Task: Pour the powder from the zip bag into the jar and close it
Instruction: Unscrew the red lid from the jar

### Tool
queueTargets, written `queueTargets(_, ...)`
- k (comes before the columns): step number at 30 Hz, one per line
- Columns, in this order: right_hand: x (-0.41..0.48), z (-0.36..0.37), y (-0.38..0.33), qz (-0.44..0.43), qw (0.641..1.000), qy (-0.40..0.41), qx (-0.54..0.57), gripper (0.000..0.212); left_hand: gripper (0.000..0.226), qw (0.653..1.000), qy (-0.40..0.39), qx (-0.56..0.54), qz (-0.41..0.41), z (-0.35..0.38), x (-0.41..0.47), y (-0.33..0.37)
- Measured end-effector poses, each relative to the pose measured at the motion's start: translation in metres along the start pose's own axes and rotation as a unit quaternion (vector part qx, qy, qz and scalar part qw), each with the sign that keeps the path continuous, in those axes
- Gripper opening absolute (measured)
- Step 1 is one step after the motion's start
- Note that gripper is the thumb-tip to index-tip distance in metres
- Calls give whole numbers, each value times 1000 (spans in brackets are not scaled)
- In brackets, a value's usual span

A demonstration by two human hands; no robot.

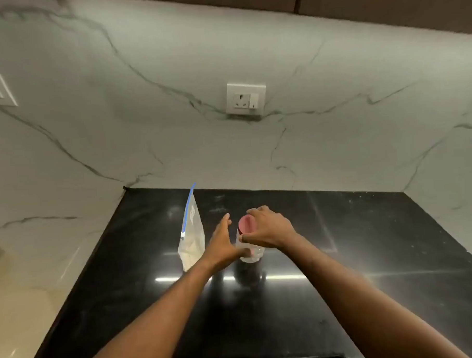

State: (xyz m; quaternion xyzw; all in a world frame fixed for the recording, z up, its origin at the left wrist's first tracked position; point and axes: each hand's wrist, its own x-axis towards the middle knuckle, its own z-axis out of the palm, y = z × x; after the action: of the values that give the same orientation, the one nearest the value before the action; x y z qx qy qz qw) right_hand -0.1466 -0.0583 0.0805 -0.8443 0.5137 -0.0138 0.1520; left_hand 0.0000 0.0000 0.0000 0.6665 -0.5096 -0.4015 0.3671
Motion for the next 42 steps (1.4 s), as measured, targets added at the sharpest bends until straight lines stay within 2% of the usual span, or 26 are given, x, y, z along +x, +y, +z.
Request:
queueTargets(3,17,13,-6,23,996,36,-75,79,135,999,-25,-20,15,14,22,-15)
queueTargets(5,23,18,-10,48,993,48,-101,80,120,999,-5,-17,30,28,30,-25)
queueTargets(8,33,15,-12,63,989,19,-136,82,96,998,20,-9,56,34,36,-38)
queueTargets(12,41,7,-10,61,989,-29,-128,75,91,997,13,15,80,33,47,-49)
queueTargets(16,49,-7,-6,-4,991,-70,-114,76,90,996,4,31,82,32,50,-50)
queueTargets(20,58,-26,-2,-138,959,-193,-157,82,87,997,-13,23,78,28,54,-53)
queueTargets(23,59,-39,-1,-196,940,-277,-31,56,88,993,-15,48,107,26,54,-48)
queueTargets(24,57,-42,-2,-196,945,-260,0,49,90,993,-17,49,107,26,53,-46)
queueTargets(25,56,-42,-3,-185,959,-215,-14,50,90,994,-18,48,100,26,53,-46)
queueTargets(27,57,-35,-4,-141,969,-106,-173,70,87,994,-10,51,91,28,53,-46)
queueTargets(29,55,-23,-7,-98,948,-77,-294,82,89,995,6,56,84,30,52,-46)
queueTargets(31,54,-14,-9,-87,954,-85,-274,75,85,994,16,75,77,34,53,-45)
queueTargets(33,54,-17,-9,-123,960,-106,-230,57,81,994,16,86,67,36,53,-47)
queueTargets(34,56,-20,-8,-157,954,-132,-221,53,79,994,18,88,62,36,53,-48)
queueTargets(36,56,-27,-8,-225,929,-200,-213,59,75,993,27,92,65,34,51,-47)
queueTargets(38,54,-34,-7,-261,924,-235,-152,47,64,993,15,91,79,33,51,-47)
queueTargets(40,56,-34,-8,-252,945,-186,-99,34,60,993,14,81,85,32,51,-48)
queueTargets(42,62,-29,-9,-200,963,-81,-163,53,73,995,27,62,80,34,52,-50)
